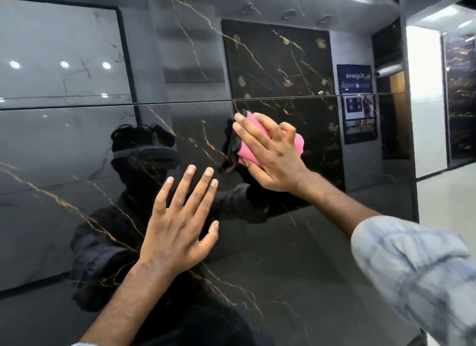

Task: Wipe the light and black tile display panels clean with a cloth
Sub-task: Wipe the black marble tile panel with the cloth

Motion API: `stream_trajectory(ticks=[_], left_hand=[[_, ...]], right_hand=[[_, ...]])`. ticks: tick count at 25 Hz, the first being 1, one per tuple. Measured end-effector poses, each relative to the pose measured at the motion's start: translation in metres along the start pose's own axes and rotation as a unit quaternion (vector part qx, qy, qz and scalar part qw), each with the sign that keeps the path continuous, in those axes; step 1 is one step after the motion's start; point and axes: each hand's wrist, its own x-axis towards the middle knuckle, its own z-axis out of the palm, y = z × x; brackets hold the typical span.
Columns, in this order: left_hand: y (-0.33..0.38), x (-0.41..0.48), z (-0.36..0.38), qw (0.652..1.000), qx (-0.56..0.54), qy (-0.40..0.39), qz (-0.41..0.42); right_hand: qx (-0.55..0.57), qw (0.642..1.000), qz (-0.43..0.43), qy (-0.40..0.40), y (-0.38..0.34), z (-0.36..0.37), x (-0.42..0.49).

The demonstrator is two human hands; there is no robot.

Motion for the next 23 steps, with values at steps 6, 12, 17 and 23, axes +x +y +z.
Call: stream_trajectory(ticks=[6, 12, 17, 23], left_hand=[[0.0, 0.002, 0.001, 1.0, 0.013, -0.005, 0.0], [-0.001, 0.002, -0.007, 1.0, 0.005, -0.013, 0.022], [0.008, -0.018, -0.004, 0.991, -0.025, -0.047, 0.126], [0.012, -0.021, -0.004, 0.992, 0.012, -0.048, 0.119]], right_hand=[[0.039, 0.906, 0.421, 0.029, 0.03, 0.005, 0.027], [0.0, 1.0, -0.018, -0.014, -0.023, 0.003, -0.059], [0.036, 0.927, 0.372, 0.025, 0.032, 0.004, -0.007], [0.03, 0.994, 0.102, -0.008, -0.082, 0.011, -0.121]])
